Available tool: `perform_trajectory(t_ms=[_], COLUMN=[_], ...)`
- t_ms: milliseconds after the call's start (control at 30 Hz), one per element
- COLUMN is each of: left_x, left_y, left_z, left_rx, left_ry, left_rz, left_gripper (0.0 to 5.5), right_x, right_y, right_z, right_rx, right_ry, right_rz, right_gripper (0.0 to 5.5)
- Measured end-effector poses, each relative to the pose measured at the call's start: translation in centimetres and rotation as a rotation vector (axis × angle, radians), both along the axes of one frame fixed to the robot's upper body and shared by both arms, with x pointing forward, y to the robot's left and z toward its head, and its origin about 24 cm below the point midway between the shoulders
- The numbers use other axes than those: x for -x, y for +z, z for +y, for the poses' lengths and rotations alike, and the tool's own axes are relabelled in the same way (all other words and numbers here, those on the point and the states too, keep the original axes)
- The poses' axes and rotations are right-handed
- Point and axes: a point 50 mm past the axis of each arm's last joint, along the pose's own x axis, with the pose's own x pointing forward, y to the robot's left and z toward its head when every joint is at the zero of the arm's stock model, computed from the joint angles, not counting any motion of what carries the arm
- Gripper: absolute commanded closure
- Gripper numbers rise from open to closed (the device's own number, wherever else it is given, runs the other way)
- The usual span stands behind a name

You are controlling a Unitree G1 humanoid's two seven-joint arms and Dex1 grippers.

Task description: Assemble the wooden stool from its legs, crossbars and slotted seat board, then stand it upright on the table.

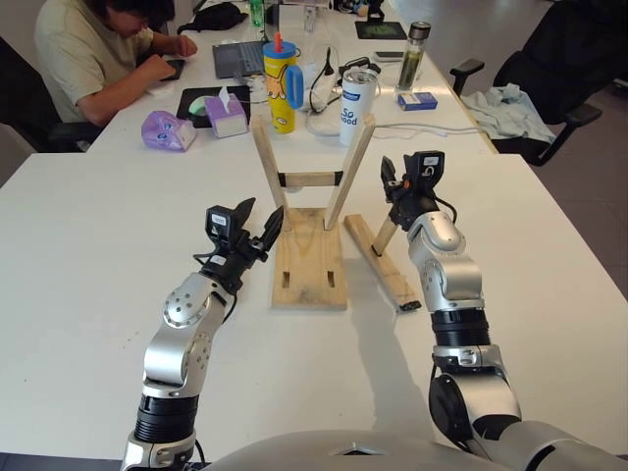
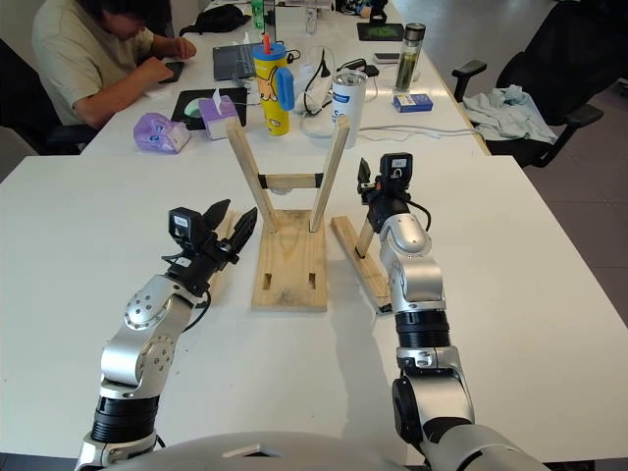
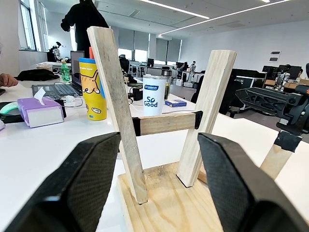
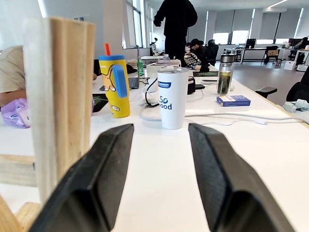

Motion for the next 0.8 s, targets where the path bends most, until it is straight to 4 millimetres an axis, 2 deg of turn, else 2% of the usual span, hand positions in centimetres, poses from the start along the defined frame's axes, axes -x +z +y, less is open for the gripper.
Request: perform_trajectory(t_ms=[233,333,400,467,533,567,600,633,700,767,800], left_x=[-0.1,-0.1,-0.1,0.0,0.1,0.1,0.1,0.1,0.1,0.1,0.2], left_y=[0.0,0.0,-0.1,-0.2,-0.4,-0.4,-0.5,-0.5,-0.5,-0.4,-0.4], left_z=[0.0,0.0,0.0,0.1,0.1,0.2,0.2,0.2,0.3,0.5,0.6], left_rx=[0.0,0.001,0.001,0.002,-0.003,-0.003,-0.002,-0.003,-0.004,-0.015,-0.026], left_ry=[0.0,-0.001,0.0,0.006,0.016,0.019,0.023,0.024,0.031,0.041,0.052], left_rz=[-0.003,-0.005,-0.001,0.0,0.005,0.007,0.008,0.007,0.006,0.003,0.002], left_gripper=[2.54,2.54,2.54,2.54,2.54,2.54,2.54,2.54,2.54,2.54,2.54], right_x=[0.2,0.8,1.5,2.4,3.7,4.2,4.9,5.3,6.6,8.4,10.2], right_y=[0.5,1.1,4.3,9.6,13.3,14.1,14.0,13.1,8.8,4.2,1.3], right_z=[0.7,0.6,0.3,0.8,1.8,2.4,3.2,3.7,4.0,2.9,1.9], right_rx=[0.029,0.037,0.029,0.053,0.071,0.08,0.085,0.091,0.103,0.099,0.097], right_ry=[0.062,0.063,0.065,0.119,0.217,0.265,0.349,0.412,0.529,0.592,0.617], right_rz=[-0.052,-0.122,-0.271,-0.467,-0.577,-0.594,-0.566,-0.508,-0.3,-0.078,0.07], right_gripper=[3.4,3.4,3.4,3.4,3.4,3.4,3.4,3.22,3.01,2.61,2.42])
